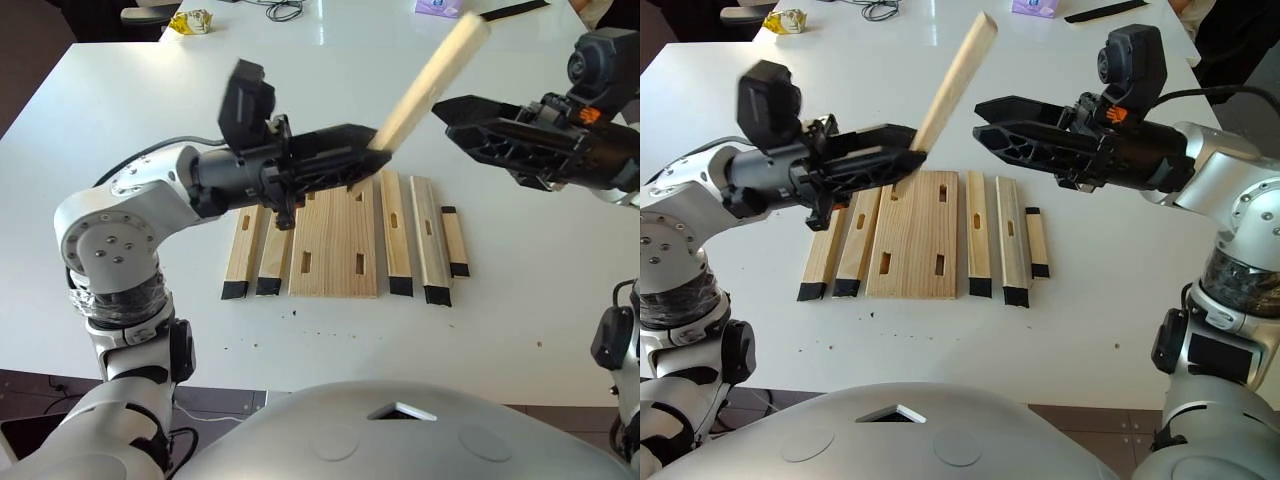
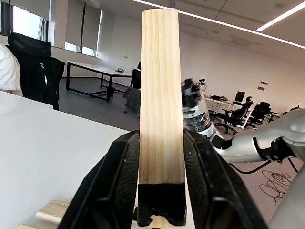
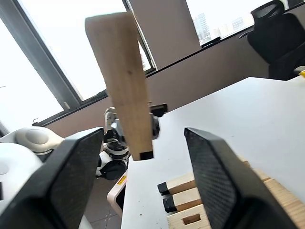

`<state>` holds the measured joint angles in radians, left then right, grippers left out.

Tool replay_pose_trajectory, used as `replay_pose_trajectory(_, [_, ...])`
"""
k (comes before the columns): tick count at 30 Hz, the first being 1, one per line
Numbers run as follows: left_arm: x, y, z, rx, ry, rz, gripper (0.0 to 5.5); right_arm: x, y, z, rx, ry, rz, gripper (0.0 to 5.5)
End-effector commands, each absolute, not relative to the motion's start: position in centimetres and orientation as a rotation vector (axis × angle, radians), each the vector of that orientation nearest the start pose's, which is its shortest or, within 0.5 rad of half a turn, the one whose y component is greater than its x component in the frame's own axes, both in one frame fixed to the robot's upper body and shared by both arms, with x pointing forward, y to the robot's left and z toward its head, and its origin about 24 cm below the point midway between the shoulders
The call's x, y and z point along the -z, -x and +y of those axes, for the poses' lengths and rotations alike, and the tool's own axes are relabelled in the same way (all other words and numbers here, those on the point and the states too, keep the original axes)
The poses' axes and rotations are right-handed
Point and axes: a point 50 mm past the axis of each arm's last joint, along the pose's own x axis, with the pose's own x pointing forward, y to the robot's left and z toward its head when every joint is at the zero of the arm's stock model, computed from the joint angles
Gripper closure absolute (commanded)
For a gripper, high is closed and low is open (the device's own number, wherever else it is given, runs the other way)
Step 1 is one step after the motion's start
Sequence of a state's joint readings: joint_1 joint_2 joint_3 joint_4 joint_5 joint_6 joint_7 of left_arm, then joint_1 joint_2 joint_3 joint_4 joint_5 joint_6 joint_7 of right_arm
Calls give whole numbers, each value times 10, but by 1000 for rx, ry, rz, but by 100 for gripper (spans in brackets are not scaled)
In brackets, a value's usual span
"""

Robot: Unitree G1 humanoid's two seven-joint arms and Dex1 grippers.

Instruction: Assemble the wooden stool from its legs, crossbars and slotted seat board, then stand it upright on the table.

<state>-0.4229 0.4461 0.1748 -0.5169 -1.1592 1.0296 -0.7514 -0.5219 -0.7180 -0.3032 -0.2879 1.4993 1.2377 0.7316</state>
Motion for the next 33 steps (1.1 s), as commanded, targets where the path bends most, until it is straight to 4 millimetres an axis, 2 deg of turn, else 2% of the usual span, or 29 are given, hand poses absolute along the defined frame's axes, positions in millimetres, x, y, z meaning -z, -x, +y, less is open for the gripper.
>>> replay_pose_trajectory(1, [-210,-223,123,1470,292,8,420,-247,-227,-171,-1525,-420,233,236])
replay_pose_trajectory(11, [-212,-221,118,1477,298,-16,420,-242,-232,-163,-1498,-360,220,236])
replay_pose_trajectory(24, [-204,-217,113,1496,318,36,420,-240,-230,-151,-1559,-327,232,236])
replay_pose_trajectory(33, [-202,-216,114,1504,321,60,420,-244,-231,-153,-1552,-318,227,369])
